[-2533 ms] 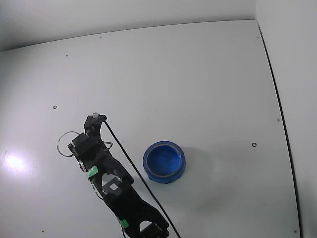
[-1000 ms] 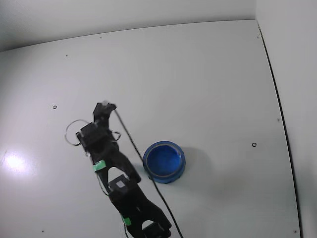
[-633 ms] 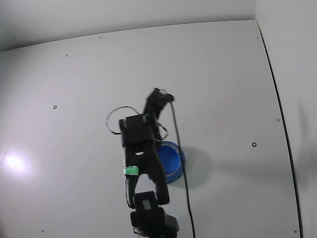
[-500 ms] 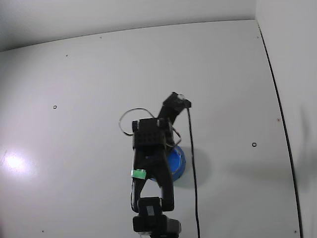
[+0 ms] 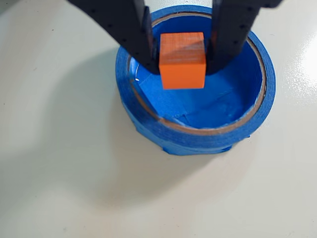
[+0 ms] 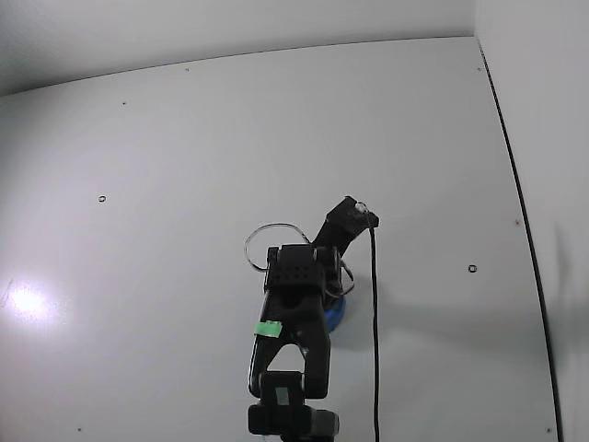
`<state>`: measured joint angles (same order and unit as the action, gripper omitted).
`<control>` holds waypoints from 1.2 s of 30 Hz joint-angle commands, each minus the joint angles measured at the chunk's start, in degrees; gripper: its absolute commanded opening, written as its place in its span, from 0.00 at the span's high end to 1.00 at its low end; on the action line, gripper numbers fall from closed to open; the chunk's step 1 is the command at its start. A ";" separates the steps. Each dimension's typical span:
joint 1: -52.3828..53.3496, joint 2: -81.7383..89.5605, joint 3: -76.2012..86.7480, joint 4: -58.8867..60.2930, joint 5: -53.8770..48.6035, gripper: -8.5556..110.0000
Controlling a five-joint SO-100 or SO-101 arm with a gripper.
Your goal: Grasp a block and put it in the bin.
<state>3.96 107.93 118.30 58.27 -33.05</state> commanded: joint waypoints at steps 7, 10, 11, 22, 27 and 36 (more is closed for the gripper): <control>0.70 4.48 -0.97 -1.23 0.09 0.73; 0.70 4.57 -1.32 -0.62 0.18 0.72; 0.79 4.57 -1.32 -0.53 0.18 0.72; 0.97 33.75 -0.26 -0.44 0.35 0.86; 0.97 53.35 2.72 -0.35 3.25 0.93; 1.05 86.57 17.31 -0.35 24.70 0.92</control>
<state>5.27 176.57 131.40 57.92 -19.69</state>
